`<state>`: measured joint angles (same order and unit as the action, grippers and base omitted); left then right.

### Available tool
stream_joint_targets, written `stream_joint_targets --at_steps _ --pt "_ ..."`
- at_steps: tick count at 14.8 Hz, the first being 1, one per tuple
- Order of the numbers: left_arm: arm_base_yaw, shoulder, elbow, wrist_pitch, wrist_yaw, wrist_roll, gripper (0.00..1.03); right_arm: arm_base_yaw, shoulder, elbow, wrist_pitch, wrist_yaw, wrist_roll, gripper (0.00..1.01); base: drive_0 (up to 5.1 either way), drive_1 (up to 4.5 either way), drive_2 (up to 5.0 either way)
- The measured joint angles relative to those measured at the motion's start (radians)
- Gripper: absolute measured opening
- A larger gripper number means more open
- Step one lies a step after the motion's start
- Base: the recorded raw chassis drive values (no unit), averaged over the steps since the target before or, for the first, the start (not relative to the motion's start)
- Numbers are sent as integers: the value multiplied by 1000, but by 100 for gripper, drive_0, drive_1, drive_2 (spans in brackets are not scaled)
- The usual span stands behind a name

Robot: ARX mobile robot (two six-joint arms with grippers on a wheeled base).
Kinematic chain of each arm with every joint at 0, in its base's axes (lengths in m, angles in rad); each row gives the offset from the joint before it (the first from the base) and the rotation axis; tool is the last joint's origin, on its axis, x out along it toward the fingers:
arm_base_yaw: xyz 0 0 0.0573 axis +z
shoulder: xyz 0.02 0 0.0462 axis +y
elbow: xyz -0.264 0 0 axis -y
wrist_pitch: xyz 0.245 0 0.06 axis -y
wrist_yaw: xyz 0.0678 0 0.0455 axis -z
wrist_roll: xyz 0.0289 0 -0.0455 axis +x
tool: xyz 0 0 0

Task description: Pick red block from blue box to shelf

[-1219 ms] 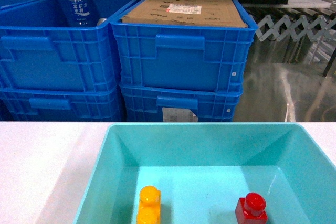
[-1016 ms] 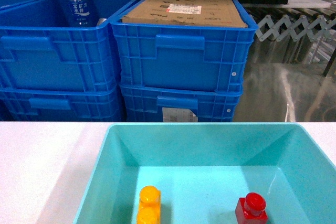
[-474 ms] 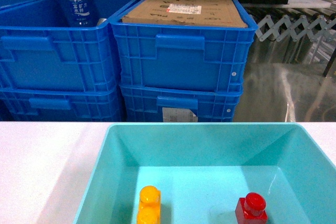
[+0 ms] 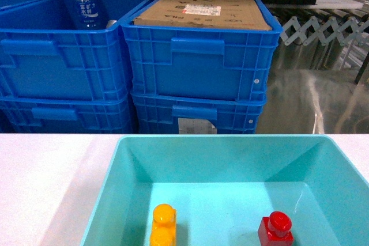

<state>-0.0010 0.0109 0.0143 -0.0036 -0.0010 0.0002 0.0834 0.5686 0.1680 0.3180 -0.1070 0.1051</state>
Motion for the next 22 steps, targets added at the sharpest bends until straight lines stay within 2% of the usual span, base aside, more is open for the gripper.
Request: stream_joint_targets --at_steps 1,3,6,7,9,11,12,14,16,19,20,22 --pt "0 0 0 0 0 0 98 46 121 49 42 1 0 98 0 0 0" --pt "0 0 0 0 0 0 98 105 346 111 103 13 0 98 0 0 0" --pt "0 0 0 0 0 0 98 204 542 163 113 74 -2 98 0 0 0" --pt "0 0 0 0 0 0 98 267 578 194 113 115 -19 98 0 0 0" --pt "0 0 0 0 0 0 98 351 669 258 145 174 -29 98 0 0 0" --pt "0 0 0 0 0 0 98 424 785 321 155 249 -28 98 0 0 0" --pt "0 0 0 0 0 0 98 456 851 360 155 283 -10 98 0 0 0" --pt "0 0 0 0 0 0 98 474 949 409 167 334 35 98 0 0 0" --pt "0 0 0 0 0 0 98 475 1065 444 187 420 84 98 0 0 0" --pt "0 0 0 0 0 0 98 470 1153 491 160 520 134 98 0 0 0" --pt "0 0 0 0 0 0 98 480 1167 495 145 534 150 98 0 0 0" --pt "0 0 0 0 0 0 98 509 1198 494 101 566 206 98 0 0 0"
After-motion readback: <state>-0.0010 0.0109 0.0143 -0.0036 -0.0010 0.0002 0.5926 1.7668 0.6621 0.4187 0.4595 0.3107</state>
